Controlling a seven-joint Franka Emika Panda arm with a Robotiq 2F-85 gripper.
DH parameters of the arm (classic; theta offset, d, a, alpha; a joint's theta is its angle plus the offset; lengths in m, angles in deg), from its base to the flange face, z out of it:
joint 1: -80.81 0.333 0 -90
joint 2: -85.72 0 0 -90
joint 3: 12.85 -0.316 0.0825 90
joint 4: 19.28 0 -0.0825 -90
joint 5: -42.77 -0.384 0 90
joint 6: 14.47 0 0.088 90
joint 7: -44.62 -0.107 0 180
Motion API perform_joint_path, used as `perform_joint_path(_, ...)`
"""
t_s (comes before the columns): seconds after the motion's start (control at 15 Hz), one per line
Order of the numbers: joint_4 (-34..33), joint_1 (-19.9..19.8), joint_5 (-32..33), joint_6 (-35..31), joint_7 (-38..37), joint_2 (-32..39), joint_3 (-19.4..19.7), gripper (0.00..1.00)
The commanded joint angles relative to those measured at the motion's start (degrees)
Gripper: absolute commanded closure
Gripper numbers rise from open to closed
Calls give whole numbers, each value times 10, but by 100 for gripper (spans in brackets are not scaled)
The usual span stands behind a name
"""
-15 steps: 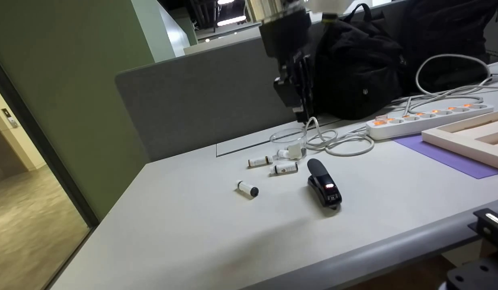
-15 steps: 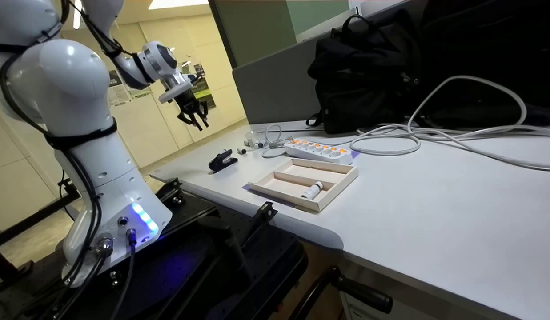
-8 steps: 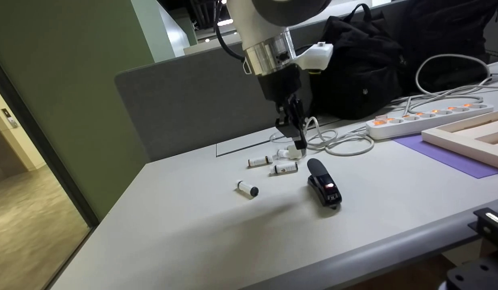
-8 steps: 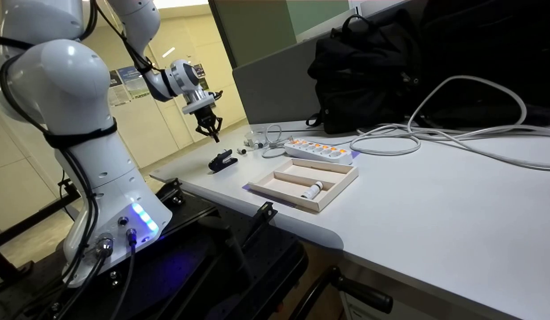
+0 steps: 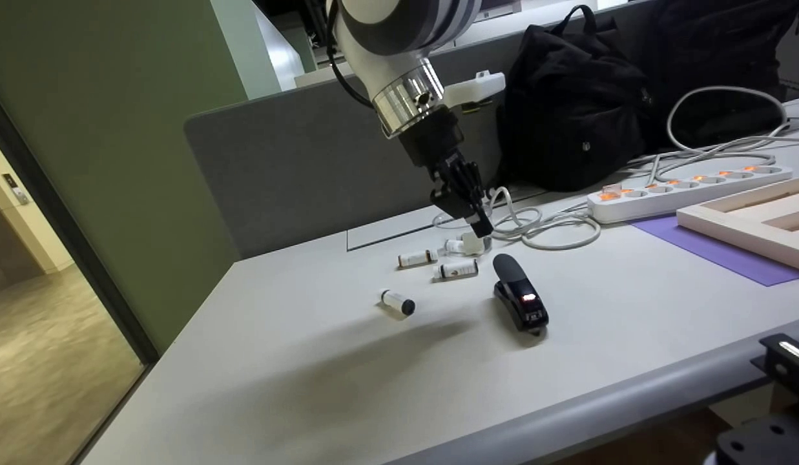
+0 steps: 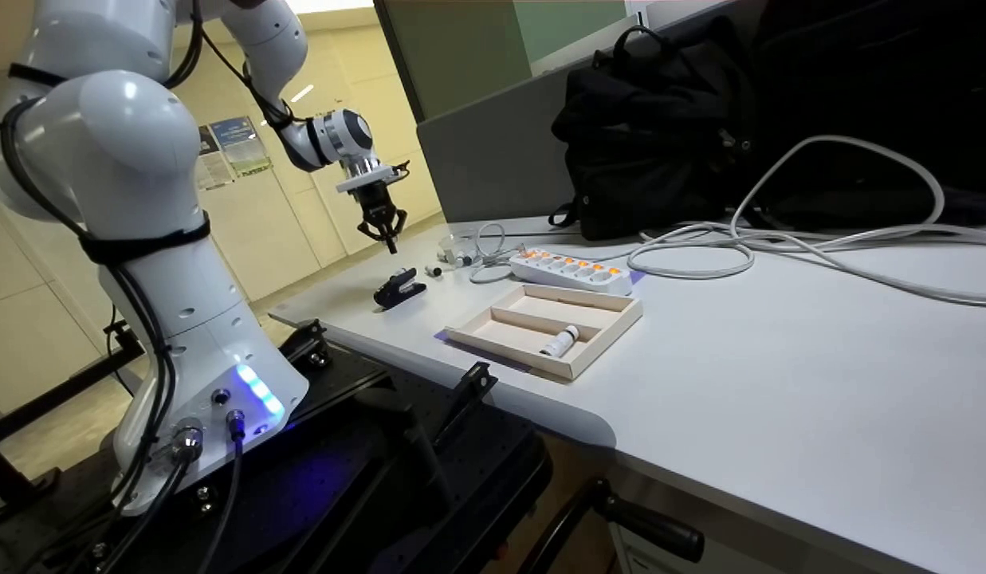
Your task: Press down on the black stapler
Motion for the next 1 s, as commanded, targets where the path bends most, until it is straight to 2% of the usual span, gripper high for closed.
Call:
perform_joint_path(0.0, -65, 20, -7, 85, -16, 25, 12, 100)
perform_joint_path(0.13, -84, 21, -14, 101, -14, 34, 10, 100)
perform_joint_path(0.4, -62, -8, -21, 36, 26, 74, 17, 100)
perform_joint_path(0.47, -70, -9, -26, 34, 7, 86, 25, 100)
perform_joint_path(0.93, -66, -12, -25, 36, 16, 91, 26, 99)
